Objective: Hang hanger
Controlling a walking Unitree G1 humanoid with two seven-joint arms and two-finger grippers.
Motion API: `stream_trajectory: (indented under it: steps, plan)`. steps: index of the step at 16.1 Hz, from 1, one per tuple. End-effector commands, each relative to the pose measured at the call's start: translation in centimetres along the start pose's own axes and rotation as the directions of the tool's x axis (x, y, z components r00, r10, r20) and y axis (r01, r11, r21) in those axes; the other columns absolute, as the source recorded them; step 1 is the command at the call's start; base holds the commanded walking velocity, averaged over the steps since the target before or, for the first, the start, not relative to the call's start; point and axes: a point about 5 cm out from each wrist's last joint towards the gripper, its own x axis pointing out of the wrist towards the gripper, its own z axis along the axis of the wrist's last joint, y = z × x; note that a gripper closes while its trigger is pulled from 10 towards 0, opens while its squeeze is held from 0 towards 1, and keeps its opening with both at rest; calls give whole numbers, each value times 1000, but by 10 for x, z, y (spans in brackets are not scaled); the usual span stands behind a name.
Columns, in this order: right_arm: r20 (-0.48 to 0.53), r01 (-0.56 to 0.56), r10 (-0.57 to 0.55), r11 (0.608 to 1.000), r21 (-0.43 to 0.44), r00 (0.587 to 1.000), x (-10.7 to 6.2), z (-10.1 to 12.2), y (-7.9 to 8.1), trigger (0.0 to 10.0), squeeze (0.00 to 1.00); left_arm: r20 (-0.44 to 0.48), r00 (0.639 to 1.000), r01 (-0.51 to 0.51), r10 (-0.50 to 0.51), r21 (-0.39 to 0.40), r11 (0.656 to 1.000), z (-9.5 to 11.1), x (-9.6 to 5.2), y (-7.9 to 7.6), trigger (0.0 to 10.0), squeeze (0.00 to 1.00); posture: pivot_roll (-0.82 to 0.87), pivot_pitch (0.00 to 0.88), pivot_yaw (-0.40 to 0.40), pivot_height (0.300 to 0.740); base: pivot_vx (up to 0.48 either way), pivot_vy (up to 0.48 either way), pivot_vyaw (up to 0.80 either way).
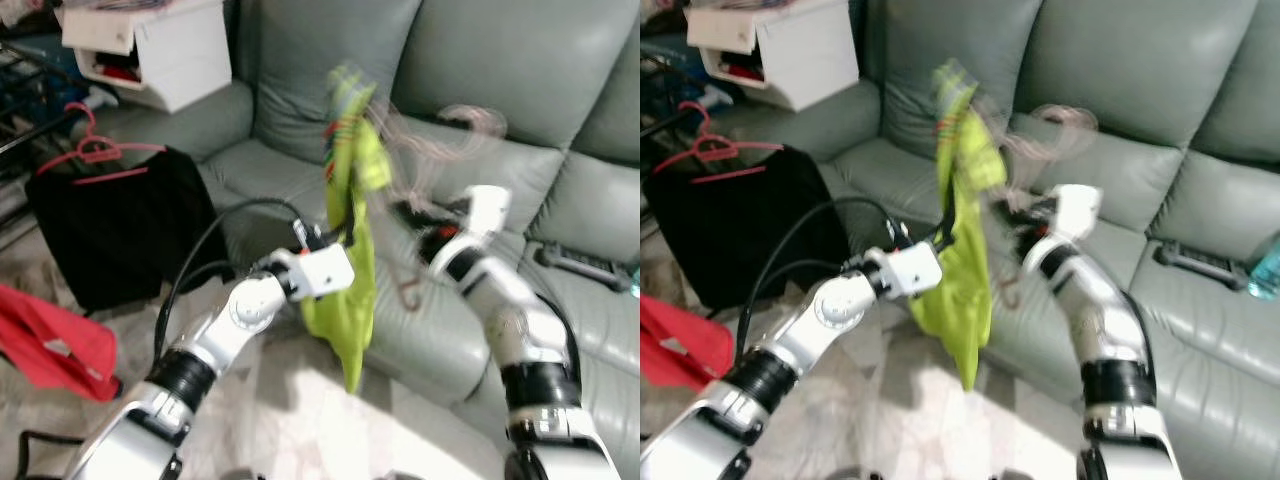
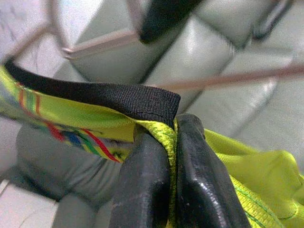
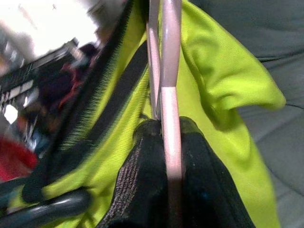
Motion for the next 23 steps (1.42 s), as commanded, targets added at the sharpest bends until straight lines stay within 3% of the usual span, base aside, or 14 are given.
stream_trajectory:
  steps: [1, 3, 5, 7, 8, 10, 11, 12, 13, 14, 23]
  plan:
    - [61, -47, 46, 999, 3, 997, -3, 17, 10, 10000, 0, -67, 998, 5, 0, 67, 998, -12, -3, 4, 10000, 0, -64, 0, 30, 740, 0, 0, 0]
    - [157, -135, 102, 967, 217, 982, -3, 32, 24, 10000, 0, -105, 994, -7, 15, 72, 997, -20, -5, 5, 10000, 0, -74, 0, 37, 740, 0, 0, 0]
    - [299, -294, 197, 898, 326, 934, -1, 50, 49, 10000, 0, -91, 993, -65, 69, 46, 997, -16, 0, 2, 10000, 0, -79, 0, 41, 740, 0, 0, 0]
    - [448, -254, 53, 880, 401, 893, 6, 68, 42, 10000, 0, -43, 978, -203, 206, 71, 977, -6, 4, 15, 10000, 0, -76, 0, 40, 740, 0, 0, 0]
    - [522, -230, -84, 830, 509, 849, 9, 81, 31, 10000, 0, -12, 962, -272, 273, 46, 961, 0, 5, 22, 10000, 0, -72, 0, 38, 740, 0, 0, 0]
    - [545, -223, -146, 802, 554, 825, 13, 93, 24, 10000, 0, 5, 955, -296, 296, -44, 954, 5, 5, 20, 10000, 0, -70, 0, 36, 740, 0, 0, 0]
    - [519, -178, -104, 867, 465, 848, 16, 92, 27, 10000, 0, -3, 952, -305, 306, -89, 948, 6, 6, 17, 10000, 0, -67, 0, 34, 740, 0, 0, 0]
    - [502, -157, -75, 902, 403, 862, 18, 91, 29, 10000, 0, -6, 950, -311, 312, -110, 944, 7, 6, 15, 10000, 0, -67, 0, 34, 740, 0, 0, 0]
    - [440, -69, -31, 975, 210, 897, 18, 87, 29, 10000, 0, -14, 954, -299, 299, -117, 947, 7, 5, 9, 10000, 0, -62, 0, 31, 740, 0, 0, 0]
    - [411, -26, -31, 991, 132, 911, 18, 85, 26, 10000, 0, -23, 955, -295, 294, -121, 948, 5, 3, 6, 10000, 0, -62, 0, 31, 740, 0, 0, 0]
    - [411, -26, -31, 991, 132, 911, 18, 85, 26, 10000, 0, -23, 955, -295, 294, -121, 948, 5, 3, 6, 10000, 0, -62, 0, 31, 740, 0, 0, 0]
